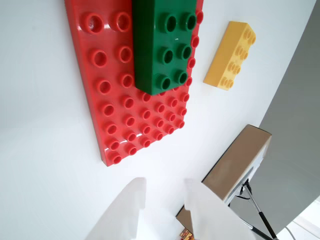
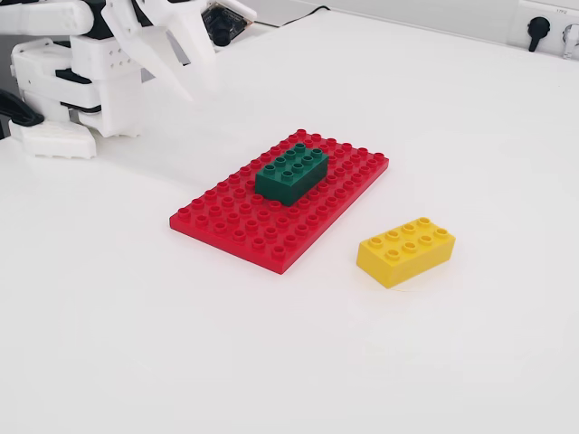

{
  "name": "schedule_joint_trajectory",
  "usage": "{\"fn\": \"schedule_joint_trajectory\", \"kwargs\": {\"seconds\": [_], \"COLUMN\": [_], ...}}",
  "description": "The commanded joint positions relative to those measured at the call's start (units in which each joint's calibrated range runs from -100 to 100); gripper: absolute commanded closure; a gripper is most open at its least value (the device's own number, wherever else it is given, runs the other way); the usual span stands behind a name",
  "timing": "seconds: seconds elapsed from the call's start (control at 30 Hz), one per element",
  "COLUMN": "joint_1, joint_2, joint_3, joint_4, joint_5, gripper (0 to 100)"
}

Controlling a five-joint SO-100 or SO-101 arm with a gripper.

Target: Put yellow lego brick onto the green one

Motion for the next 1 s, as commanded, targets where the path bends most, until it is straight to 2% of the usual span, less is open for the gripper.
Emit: {"fn": "schedule_joint_trajectory", "kwargs": {"seconds": [0.0, 0.13, 0.43, 0.73, 0.97], "joint_1": [2.17, 2.10, 2.54, 2.10, 2.32], "joint_2": [0.90, 10.45, 52.01, 90.47, 108.82], "joint_3": [-7.55, -18.40, -56.72, -91.24, -110.22], "joint_4": [0.15, 0.84, 1.45, 17.28, 19.01], "joint_5": [0.22, 0.06, -0.20, -0.31, -0.31], "gripper": [86, 86, 87, 87, 87]}}
